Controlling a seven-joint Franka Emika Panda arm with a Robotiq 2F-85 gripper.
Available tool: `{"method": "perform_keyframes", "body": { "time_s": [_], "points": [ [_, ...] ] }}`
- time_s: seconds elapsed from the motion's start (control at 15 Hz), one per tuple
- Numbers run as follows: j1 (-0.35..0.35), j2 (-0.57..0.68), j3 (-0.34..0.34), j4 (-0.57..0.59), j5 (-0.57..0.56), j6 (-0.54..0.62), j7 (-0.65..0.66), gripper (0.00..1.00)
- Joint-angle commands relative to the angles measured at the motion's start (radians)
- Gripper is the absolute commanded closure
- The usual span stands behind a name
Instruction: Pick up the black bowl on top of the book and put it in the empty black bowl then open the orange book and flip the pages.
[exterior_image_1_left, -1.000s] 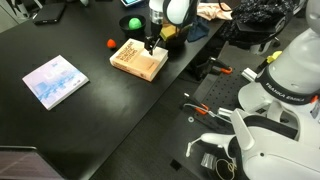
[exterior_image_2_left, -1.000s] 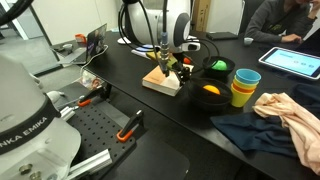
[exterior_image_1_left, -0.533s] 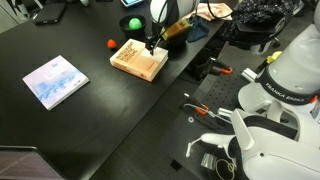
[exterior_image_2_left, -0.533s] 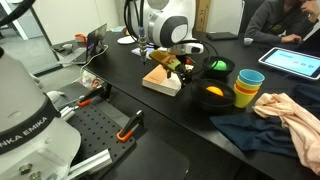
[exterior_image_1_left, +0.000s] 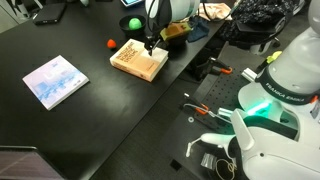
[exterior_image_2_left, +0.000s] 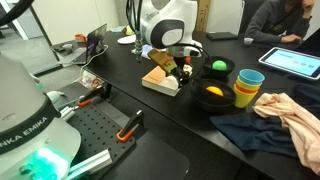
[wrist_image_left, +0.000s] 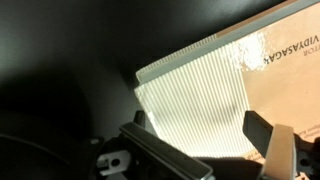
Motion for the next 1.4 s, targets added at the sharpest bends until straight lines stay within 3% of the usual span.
{"method": "perform_keyframes", "body": {
  "time_s": [0.0,0.2,0.73,1.33],
  "points": [
    [-0.112,0.014,0.119,-0.018,0.061,0.047,-0.065,0.00],
    [-0.221,0.032,0.215,-0.026,0.084,0.058,-0.087,0.00],
    [-0.411,0.063,0.385,-0.040,0.067,0.070,-0.078,0.00],
    [-0.558,0.058,0.575,-0.054,0.053,0.057,-0.062,0.00]
  ]
}}
